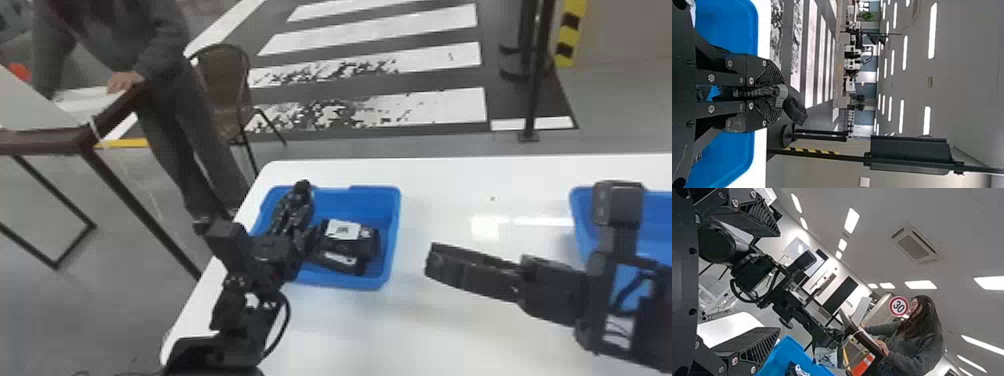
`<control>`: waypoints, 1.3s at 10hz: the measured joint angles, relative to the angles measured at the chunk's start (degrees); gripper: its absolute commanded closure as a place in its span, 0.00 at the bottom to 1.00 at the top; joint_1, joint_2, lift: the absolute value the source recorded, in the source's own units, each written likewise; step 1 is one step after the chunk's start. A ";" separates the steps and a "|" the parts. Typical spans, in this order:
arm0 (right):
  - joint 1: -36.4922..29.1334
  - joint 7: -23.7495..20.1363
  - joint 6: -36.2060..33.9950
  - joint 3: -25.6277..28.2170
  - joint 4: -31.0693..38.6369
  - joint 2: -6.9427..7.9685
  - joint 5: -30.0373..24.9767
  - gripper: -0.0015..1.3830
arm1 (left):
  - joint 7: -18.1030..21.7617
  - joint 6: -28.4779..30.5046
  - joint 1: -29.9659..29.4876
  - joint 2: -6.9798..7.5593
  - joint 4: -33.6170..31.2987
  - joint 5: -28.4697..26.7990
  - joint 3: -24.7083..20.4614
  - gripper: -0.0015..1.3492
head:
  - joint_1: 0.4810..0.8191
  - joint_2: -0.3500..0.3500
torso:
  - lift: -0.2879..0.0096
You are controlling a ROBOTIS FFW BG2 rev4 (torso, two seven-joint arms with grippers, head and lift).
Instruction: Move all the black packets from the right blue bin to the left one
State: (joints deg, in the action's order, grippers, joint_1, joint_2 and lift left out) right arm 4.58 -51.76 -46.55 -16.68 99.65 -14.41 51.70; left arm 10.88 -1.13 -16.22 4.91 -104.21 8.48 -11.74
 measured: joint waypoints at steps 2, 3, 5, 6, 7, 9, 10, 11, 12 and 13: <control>-0.66 0.41 0.67 0.28 1.06 -0.16 -0.27 0.14 | 1.22 -4.65 -1.69 0.29 -1.27 2.86 1.40 0.10 | 0.63 1.00 | 0.50; -1.82 1.58 1.86 1.04 2.06 -0.17 -0.80 0.14 | 1.27 -5.91 -5.34 0.00 -7.06 5.22 2.22 0.21 | 0.63 1.00 | 0.50; -6.69 4.58 5.20 5.38 7.33 0.02 -5.70 0.14 | 0.72 -8.71 -13.62 -0.36 -19.38 9.36 5.38 0.27 | 0.63 1.00 | 0.50; -10.13 6.15 7.69 8.57 10.63 0.38 -9.52 0.14 | 0.36 -9.21 -17.80 -0.57 -24.64 10.20 6.78 0.27 | 0.63 0.96 | 0.50; -14.30 7.74 11.07 12.07 13.74 1.09 -12.96 0.14 | 0.13 -9.11 -21.14 -0.63 -28.14 10.44 7.75 0.27 | 0.63 0.89 | 0.50; -25.29 13.63 19.87 18.92 20.64 3.45 -18.09 0.14 | -0.48 -8.99 -25.45 -0.79 -30.02 10.46 7.86 0.27 | 0.63 0.79 | 0.50; -31.55 17.54 24.09 22.59 25.50 5.21 -21.65 0.14 | -1.13 -9.81 -27.39 -1.24 -30.13 9.61 7.17 0.27 | 0.63 0.72 | 0.50; -37.06 21.04 27.70 26.08 30.32 7.12 -26.60 0.14 | -1.82 -10.82 -29.25 -1.86 -30.26 7.28 5.85 0.27 | 0.63 0.66 | 0.50; -41.60 24.16 30.95 28.13 34.00 8.66 -30.63 0.14 | -2.64 -11.50 -31.24 -2.64 -30.89 4.02 4.25 0.27 | 0.63 0.63 | 0.50; -45.21 27.04 33.92 28.78 36.77 9.54 -33.30 0.15 | -3.40 -11.80 -33.60 -3.72 -32.01 -0.23 2.26 0.27 | 0.63 0.63 | 0.50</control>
State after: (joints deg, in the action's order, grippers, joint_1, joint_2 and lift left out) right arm -40.63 -24.72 -12.62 12.09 136.42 -4.88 18.40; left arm 7.48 -12.93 -49.82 1.20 -136.22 8.25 -9.47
